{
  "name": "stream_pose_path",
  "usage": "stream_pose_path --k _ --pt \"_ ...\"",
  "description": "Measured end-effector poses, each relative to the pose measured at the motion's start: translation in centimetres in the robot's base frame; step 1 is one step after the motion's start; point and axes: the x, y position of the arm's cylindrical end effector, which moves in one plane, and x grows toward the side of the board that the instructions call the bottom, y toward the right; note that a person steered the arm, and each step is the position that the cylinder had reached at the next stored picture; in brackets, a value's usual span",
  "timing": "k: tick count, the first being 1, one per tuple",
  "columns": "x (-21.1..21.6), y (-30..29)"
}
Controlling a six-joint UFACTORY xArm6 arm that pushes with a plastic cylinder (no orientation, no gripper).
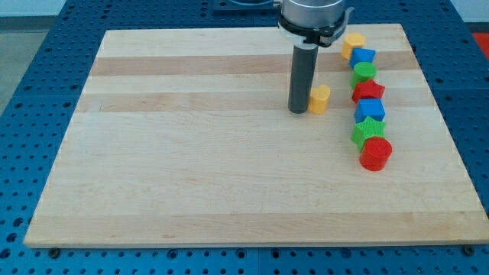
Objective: Place the arm towards the right side of the red circle
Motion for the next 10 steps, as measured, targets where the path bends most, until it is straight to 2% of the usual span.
stream_pose_path --k 3,4,5,6,7,8,9,10 --pt "0.0 2.0" --pt "3.9 -1.5" --pt "9.6 -5.4" --pt "16.2 -5.7" --pt "20.8 2.1" --pt "21.1 8.7" --pt "19.6 13.3" --pt "17.3 15.6"
